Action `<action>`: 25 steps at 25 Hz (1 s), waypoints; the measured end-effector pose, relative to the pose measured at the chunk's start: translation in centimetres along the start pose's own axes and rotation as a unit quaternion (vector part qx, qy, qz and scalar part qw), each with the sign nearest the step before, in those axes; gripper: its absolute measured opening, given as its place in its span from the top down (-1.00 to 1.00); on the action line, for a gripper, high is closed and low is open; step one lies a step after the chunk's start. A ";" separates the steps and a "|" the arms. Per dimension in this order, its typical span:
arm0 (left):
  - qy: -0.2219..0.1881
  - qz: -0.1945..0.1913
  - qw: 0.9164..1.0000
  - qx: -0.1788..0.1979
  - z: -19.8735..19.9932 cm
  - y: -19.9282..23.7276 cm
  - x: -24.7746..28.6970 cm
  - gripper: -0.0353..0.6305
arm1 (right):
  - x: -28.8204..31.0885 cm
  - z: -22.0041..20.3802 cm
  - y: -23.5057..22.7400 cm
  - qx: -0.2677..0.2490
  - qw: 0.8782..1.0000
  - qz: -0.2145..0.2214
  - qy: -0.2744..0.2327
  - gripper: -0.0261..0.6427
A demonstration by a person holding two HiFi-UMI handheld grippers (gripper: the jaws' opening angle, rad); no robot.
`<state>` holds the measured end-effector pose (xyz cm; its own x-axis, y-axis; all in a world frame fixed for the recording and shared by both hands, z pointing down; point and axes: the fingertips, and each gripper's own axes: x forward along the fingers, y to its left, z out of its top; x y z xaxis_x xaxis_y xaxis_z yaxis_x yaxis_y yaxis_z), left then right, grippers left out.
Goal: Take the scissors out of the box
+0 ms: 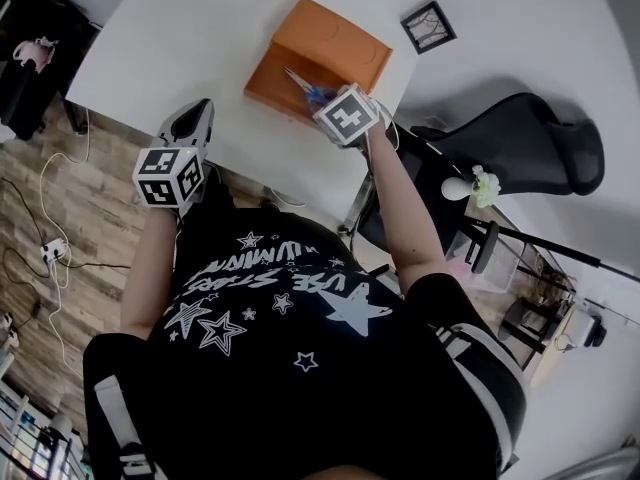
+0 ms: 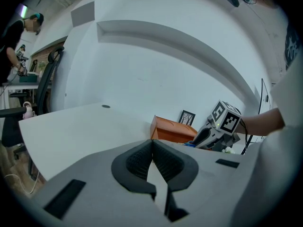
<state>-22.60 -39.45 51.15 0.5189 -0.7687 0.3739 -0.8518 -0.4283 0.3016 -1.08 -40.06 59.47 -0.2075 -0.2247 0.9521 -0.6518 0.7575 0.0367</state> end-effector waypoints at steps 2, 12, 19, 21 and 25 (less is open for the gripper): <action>-0.006 0.005 1.000 0.001 0.2 -0.9 -0.3 0.84 | -0.9 0.0 0.0 0.005 1.000 0.000 -0.024 0.61; -0.034 0.044 0.998 0.000 -1.0 -7.5 -2.3 0.84 | -6.0 -1.5 -0.8 -0.007 0.989 -0.004 -0.150 0.61; -0.056 0.085 0.994 -0.032 -2.4 -10.0 -5.2 0.84 | -8.0 -3.4 0.9 -0.021 0.980 0.021 -0.197 0.61; -0.061 0.095 0.993 -0.030 -2.3 -9.9 -6.3 0.84 | -8.5 -3.4 1.7 -0.020 0.977 0.024 -0.210 0.61; -0.060 0.099 0.993 -0.021 -2.4 -9.9 -8.2 0.84 | -9.9 -2.7 3.2 -0.005 0.967 0.018 -0.253 0.61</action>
<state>-18.24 -27.71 47.22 0.3271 -0.8881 0.3228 -0.9312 -0.2448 0.2701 0.81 -33.78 51.00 -0.5617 -0.4675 0.6826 -0.6314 0.7754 0.0115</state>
